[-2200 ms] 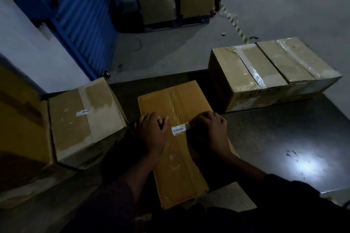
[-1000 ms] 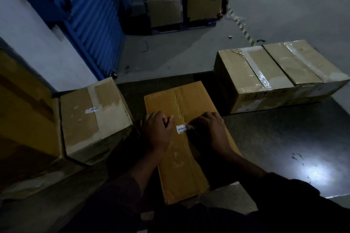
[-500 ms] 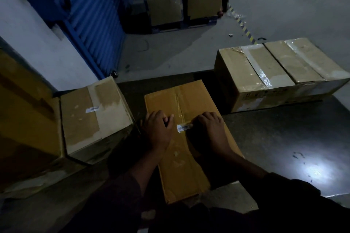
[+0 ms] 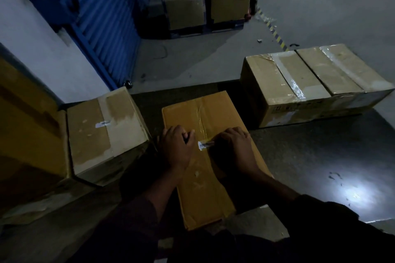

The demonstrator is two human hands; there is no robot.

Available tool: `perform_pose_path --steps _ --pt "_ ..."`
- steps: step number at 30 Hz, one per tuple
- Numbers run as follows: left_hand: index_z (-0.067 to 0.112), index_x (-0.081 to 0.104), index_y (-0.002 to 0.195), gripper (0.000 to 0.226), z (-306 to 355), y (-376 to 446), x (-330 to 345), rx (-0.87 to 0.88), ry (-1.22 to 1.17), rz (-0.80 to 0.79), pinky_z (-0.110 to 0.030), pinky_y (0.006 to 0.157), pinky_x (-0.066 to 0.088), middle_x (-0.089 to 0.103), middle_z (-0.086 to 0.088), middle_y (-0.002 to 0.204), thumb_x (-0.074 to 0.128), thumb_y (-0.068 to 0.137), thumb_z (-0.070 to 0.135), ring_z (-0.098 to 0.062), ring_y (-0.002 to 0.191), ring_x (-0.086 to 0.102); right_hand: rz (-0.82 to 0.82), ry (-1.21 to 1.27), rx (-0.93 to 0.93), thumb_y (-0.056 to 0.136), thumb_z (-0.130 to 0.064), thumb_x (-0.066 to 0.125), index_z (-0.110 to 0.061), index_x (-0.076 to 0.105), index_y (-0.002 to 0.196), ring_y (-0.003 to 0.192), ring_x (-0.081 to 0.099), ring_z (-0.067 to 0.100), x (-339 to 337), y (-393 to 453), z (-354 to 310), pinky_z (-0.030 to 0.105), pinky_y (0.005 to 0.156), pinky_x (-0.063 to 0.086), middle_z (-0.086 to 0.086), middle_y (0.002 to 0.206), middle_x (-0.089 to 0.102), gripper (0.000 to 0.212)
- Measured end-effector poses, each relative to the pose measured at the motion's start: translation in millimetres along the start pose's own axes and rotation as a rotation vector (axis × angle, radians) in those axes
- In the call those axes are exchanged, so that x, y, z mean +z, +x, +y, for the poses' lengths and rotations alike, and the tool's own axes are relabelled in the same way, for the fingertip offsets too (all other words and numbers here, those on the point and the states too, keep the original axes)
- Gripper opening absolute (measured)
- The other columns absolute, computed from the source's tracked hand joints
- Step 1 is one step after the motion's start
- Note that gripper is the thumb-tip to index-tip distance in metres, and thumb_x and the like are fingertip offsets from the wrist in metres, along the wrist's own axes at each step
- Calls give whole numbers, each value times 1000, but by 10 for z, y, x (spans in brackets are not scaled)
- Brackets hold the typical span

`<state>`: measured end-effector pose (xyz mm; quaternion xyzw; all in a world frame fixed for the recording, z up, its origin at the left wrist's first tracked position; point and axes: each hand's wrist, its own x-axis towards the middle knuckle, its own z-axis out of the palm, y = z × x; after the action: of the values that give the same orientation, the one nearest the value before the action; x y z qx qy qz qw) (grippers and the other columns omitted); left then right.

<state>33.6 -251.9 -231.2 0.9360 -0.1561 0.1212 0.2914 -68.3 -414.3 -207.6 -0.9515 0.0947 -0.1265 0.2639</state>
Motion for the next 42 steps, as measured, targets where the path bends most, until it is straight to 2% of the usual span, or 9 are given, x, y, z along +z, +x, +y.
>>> perform_pose_path --steps 3,6,11,17,22,28,32,36,42 --pt "32 32 63 35 3 -8 5 -10 8 -9 -47 80 47 46 8 67 49 87 50 -22 73 51 28 60 18 79 -42 69 -37 66 105 106 48 10 -14 -9 -5 32 91 29 -16 104 62 26" --pt "31 33 63 35 7 -8 -13 -4 24 -11 -47 80 47 47 7 68 49 87 50 -22 74 52 20 52 65 79 -46 69 -37 57 124 113 45 7 -29 1 -72 31 97 28 -17 117 60 48" --pt "32 33 63 34 10 -12 -9 1 20 -5 -46 81 47 48 7 69 46 87 52 -21 74 52 -4 -37 24 84 -39 66 -35 68 103 109 44 12 -69 -2 -107 33 92 25 -12 107 60 19" --pt "29 37 64 34 -38 13 48 -1 1 0 -46 82 47 49 8 69 44 87 54 -22 73 52 6 -15 -3 81 -45 65 -38 68 101 103 47 10 -12 18 -20 29 87 24 -16 100 61 21" --pt "31 31 62 36 -46 13 43 15 13 10 -47 79 47 47 7 67 47 87 52 -24 72 52 -28 -39 46 80 -54 66 -40 55 127 114 42 13 -21 33 -65 32 91 26 -11 115 58 51" --pt "29 34 63 35 -37 8 40 16 23 2 -46 79 47 47 7 67 44 87 53 -24 73 52 28 -44 6 78 -45 72 -33 72 95 105 43 15 -26 31 -75 30 84 19 -8 104 58 21" --pt "30 34 63 34 -6 0 11 19 17 4 -46 79 47 45 8 67 43 87 53 -22 72 51 22 27 3 79 -45 72 -34 71 96 105 44 11 -23 19 -32 32 88 24 -11 102 60 20" --pt "33 26 61 37 -23 11 20 15 9 -4 -47 83 46 41 9 66 44 87 53 -22 71 51 21 24 36 80 -47 70 -38 62 121 111 45 10 -37 42 -72 28 90 22 -14 108 61 42" --pt "33 29 62 35 -3 1 -2 18 8 -7 -46 79 48 44 9 68 43 86 54 -22 75 51 8 11 -40 77 -42 73 -40 70 89 97 48 8 -5 72 -95 28 83 22 -20 92 61 13"
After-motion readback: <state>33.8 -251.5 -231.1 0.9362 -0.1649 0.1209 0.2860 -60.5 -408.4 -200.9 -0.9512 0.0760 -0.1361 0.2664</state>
